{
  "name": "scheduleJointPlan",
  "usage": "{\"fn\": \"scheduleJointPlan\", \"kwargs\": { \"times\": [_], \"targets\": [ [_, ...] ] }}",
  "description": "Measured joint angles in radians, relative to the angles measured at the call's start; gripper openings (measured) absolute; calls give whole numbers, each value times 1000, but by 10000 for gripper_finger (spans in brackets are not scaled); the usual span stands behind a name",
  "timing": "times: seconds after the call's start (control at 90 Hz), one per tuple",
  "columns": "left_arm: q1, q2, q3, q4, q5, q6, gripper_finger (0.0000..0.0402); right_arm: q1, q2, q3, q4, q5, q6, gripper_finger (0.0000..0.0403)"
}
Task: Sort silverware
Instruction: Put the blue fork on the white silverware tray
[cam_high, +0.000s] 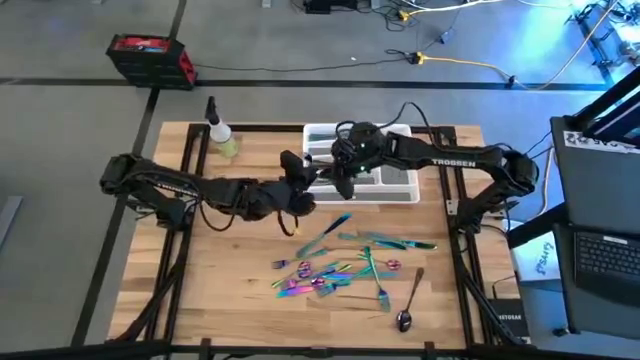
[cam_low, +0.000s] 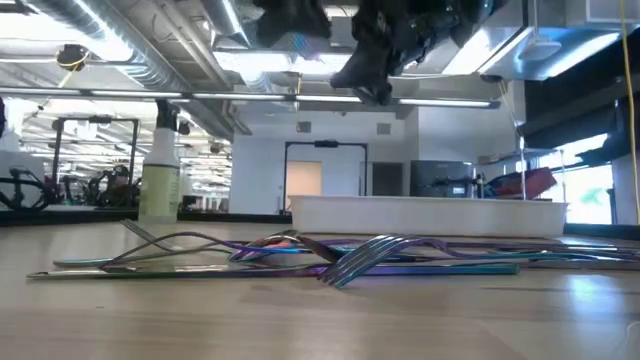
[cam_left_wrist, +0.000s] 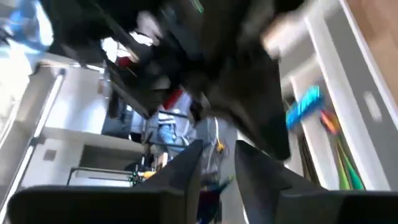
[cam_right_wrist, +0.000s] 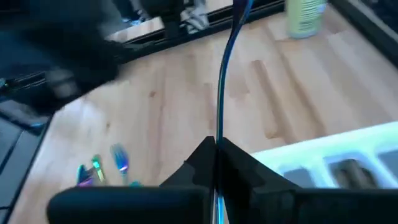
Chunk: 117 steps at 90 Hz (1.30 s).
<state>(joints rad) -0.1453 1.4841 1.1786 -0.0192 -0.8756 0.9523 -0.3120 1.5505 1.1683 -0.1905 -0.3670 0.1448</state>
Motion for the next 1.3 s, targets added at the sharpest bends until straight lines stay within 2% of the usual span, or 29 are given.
{"fn": "scheduleJointPlan", "kwargs": {
  "times": [0.111, 0.256, 0.311, 0.378, 0.422, 0.478, 0.567, 0.644, 0.733, 0.856, 0.944, 1.0, 1.078, 1.189, 1.3],
  "targets": [
    [-1, 0, 0, 126, -29, 19, 108, -45, 0, 0, 0, -2, -19, 0],
    [-1, 0, 0, 211, -122, -13, 131, -115, -4, 0, 11, -9, -29, 0],
    [6, -4, 0, 215, -142, -103, 137, -144, -5, -3, 26, -9, -25, 0],
    [32, -12, -1, 210, -114, -336, 143, -174, -5, -32, 99, -17, 12, 0],
    [59, -22, -13, 188, -55, -502, 146, -192, -5, -62, 173, -34, 53, 0],
    [94, -26, -30, 177, 15, -641, 148, -208, -12, -118, 284, -38, 115, 0],
    [140, -24, -73, 174, 57, -753, 149, -213, -25, -251, 546, -12, 237, 0],
    [192, -24, -121, 235, 147, -850, 149, -213, -27, -391, 832, 39, 368, 0],
    [267, -18, -174, 363, 332, -939, 150, -209, -27, -531, 1117, 152, 490, 0],
    [392, 36, -186, 435, 578, -1029, 150, -194, -27, -635, 1302, 378, 521, 0],
    [478, 97, -167, 437, 780, -1097, 148, -175, -28, -645, 1355, 521, 497, 0],
    [517, 136, -154, 432, 872, -1125, 144, -165, -28, -645, 1357, 592, 477, 0],
    [547, 171, -149, 433, 913, -1135, 140, -149, -27, -636, 1305, 711, 494, 0],
    [571, 183, -146, 459, 961, -1157, 137, -144, -12, -618, 1188, 865, 633, 0],
    [596, 183, -144, 492, 1092, -1176, 137, -145, 39, -590, 1160, 936, 760, 0]
  ]
}}
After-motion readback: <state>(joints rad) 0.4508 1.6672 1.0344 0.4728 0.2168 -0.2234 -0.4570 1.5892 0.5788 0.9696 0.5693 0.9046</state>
